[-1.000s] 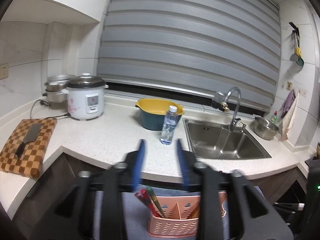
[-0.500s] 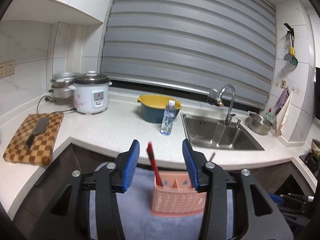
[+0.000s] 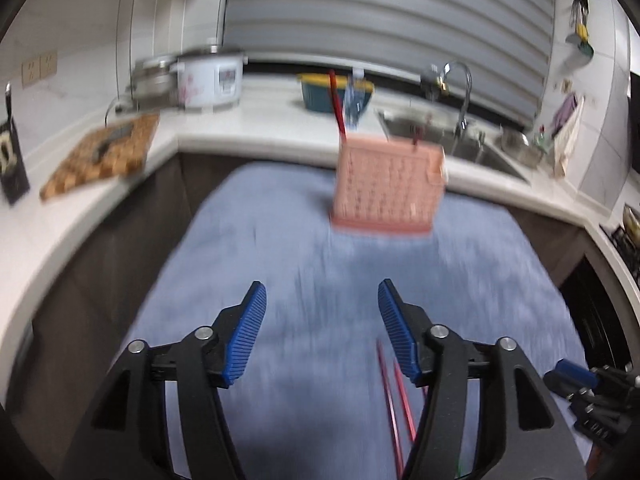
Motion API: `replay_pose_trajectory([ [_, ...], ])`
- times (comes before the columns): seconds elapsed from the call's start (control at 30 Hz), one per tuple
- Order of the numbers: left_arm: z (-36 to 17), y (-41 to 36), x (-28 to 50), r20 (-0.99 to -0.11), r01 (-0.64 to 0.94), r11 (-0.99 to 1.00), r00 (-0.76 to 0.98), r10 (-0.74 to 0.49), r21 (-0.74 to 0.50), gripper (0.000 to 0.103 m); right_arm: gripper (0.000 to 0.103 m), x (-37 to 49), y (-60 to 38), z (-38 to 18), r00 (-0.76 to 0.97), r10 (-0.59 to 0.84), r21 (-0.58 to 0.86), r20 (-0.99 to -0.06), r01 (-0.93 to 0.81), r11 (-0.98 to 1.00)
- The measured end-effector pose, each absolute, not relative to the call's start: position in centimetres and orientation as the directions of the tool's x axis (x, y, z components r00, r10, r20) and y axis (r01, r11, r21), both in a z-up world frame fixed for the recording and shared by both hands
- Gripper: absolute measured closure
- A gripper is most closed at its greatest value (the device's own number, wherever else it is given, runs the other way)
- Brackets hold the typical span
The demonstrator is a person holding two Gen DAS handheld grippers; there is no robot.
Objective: Organize utensils
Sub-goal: 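Open both tools over the pink holder and move them back over the chopsticks, then grasp a green chopstick with the right tool while the left tool grasps a dark red chopstick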
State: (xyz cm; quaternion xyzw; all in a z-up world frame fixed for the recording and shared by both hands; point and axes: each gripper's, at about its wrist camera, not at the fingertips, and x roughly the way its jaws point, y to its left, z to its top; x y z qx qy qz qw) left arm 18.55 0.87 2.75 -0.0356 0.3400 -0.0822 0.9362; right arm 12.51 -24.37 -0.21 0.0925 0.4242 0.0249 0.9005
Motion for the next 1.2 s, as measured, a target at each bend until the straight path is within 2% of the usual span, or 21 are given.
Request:
replay_pose_trajectory([
  [0.13, -0.5, 0.7, 14.7, -0.695, 0.131, 0.983, 0.696, -0.182, -0.126, 0.045, 0.073, 8.6, -22.4, -4.1, 0.572, 0.127, 0.176, -0.81, 0.031, 0.984],
  [0.33, -4.1, 0.4, 10.6, -0.758, 0.138, 0.984, 0.628, -0.177, -0.115, 0.045, 0.073, 5.0, -20.2, -7.0, 0.54, 0.135, 0.164, -0.831, 0.005, 0.986],
  [0.73, -6.2, 0.3, 7.3, -0.793, 0.161, 0.981, 0.581, -0.181, -0.106, 0.045, 0.074, 3.5, -17.5, -8.4, 0.526, 0.154, 0.154, -0.836, -0.045, 0.987],
  [1.2, -6.6, -2.7, 5.9, -0.8, 0.297, 0.95, 0.546, -0.248, -0.092, 0.045, 0.096, 3.3, -18.4, -9.5, 0.515, 0.142, 0.163, -0.845, -0.005, 0.987],
])
